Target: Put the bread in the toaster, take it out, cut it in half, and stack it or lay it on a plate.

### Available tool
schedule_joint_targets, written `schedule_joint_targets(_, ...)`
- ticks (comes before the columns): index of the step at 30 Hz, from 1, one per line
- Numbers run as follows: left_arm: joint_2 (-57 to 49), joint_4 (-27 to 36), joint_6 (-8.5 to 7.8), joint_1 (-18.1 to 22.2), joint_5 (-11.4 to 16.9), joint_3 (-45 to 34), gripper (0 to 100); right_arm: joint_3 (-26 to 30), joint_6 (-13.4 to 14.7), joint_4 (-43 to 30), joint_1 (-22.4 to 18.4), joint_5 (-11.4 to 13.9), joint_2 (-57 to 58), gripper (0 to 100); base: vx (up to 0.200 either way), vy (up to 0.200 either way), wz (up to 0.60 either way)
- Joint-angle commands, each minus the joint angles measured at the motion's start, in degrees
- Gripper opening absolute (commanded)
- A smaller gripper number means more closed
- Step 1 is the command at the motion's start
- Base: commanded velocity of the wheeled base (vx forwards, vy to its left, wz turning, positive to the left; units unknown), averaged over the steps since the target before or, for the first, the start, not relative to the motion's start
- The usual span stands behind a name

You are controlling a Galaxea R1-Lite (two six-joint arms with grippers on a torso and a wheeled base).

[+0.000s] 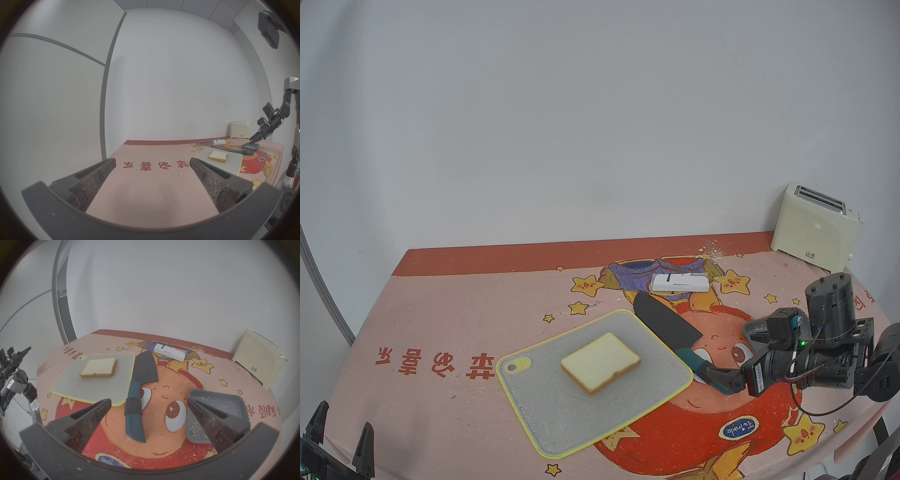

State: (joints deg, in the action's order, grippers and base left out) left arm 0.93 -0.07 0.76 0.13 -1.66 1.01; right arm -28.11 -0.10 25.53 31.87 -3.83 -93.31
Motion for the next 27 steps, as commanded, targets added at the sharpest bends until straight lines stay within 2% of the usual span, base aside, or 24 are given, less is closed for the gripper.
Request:
schedule_joint_targets(1, -0.1, 0.0, 0.04, 0.0, 0.0, -1.0, 100, -1.5, 0.0, 0.0, 0.7, -0.6, -3.6, 100, 0.0, 0.0, 0.0)
schedule_joint_targets(9, -0.1, 0.0, 0.12, 0.0, 0.0, -1.0, 100, -3.5, 0.0, 0.0, 2.1, -1.4, -7.3, 100, 0.0, 0.0, 0.0)
schedule_joint_targets(27, -0.1, 0.0, 0.04, 0.0, 0.0, -1.0, 100, -2.3, 0.0, 0.0, 1.7, -1.4, -9.0, 100, 0.0, 0.0, 0.0)
